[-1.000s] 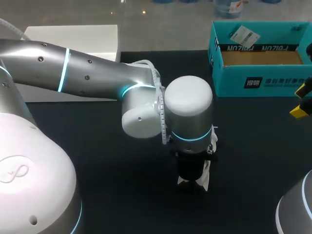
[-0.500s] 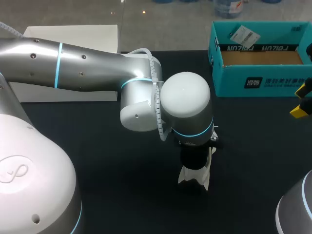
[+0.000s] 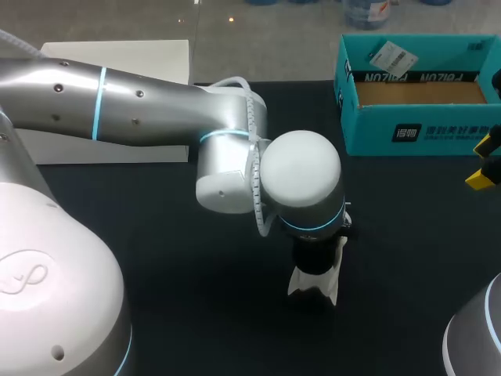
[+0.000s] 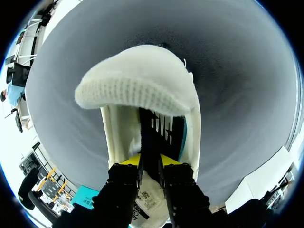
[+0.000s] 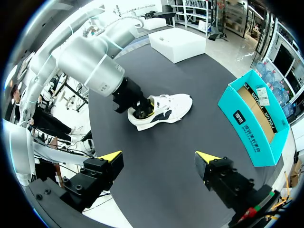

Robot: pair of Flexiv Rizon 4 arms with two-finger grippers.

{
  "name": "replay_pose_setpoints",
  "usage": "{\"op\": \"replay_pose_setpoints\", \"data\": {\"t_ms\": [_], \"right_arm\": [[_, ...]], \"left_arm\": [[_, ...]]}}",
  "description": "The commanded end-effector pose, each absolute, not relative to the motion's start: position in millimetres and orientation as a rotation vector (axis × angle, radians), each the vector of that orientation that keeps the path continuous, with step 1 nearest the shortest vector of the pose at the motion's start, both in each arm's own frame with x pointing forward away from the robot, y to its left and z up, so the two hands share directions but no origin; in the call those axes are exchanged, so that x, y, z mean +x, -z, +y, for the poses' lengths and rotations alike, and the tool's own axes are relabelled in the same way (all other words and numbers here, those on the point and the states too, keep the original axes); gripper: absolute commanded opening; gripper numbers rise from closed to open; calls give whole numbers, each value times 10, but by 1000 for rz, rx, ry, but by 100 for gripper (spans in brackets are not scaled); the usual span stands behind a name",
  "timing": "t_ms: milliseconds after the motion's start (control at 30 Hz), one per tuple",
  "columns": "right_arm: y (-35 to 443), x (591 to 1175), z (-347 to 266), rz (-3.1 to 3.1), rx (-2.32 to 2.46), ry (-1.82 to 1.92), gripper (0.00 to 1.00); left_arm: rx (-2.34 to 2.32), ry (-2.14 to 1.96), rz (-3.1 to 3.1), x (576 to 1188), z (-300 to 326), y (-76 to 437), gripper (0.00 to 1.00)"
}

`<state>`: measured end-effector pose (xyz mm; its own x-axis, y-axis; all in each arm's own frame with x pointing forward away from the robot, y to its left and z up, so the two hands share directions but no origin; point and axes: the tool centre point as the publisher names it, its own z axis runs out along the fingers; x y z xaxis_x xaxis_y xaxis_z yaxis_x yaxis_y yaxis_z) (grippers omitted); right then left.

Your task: Take the shoe out of the shoebox, open the shoe tongue, remove and reinsert the insole, then place the shoe into the shoebox

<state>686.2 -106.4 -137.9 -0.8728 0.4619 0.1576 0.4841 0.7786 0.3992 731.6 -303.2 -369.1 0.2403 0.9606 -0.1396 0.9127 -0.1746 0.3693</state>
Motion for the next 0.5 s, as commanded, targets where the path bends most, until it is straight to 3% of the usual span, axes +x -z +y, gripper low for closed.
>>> {"op": "replay_pose_setpoints", "data": {"t_ms": [33,500], "right_arm": [[1386,6872,-1061,-2914,-777,672,100],[1386,6872,-1061,-2914,-777,672,100]], "left_arm": [[2136,-186,1724,7297,-3013,3694,100],[2082,-156,1723,7228,-2974,3443,100]]}}
